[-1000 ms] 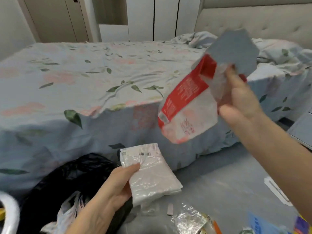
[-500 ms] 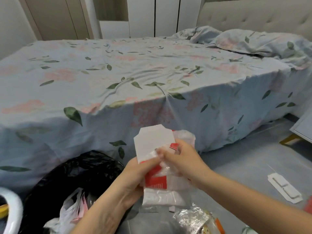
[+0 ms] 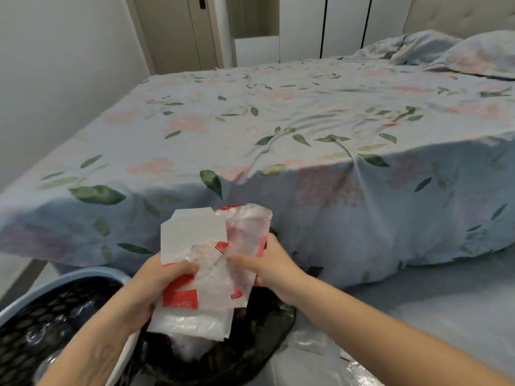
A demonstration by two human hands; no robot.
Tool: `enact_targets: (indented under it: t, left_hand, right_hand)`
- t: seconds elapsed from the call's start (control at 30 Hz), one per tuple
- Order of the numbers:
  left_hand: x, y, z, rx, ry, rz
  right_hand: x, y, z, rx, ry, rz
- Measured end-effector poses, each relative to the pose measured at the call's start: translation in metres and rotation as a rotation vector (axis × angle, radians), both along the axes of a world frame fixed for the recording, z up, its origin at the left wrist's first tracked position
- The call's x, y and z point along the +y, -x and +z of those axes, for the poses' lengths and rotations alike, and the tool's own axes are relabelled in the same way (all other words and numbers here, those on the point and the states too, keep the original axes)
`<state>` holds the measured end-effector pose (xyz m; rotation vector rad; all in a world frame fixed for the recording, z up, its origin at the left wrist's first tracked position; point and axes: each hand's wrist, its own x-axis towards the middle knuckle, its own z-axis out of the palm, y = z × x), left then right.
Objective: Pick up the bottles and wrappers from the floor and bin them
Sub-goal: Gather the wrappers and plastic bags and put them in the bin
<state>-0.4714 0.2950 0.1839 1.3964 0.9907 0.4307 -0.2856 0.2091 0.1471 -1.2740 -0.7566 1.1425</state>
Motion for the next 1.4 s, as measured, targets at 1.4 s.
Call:
enact_targets:
  t: [1.4]
  left_hand:
    - [-0.184,-0.273,-0.253,0.742,-0.712,-1.147]
  right_hand:
    - [-0.335,-0.225,-0.179,-0.405,0.997,-0.238]
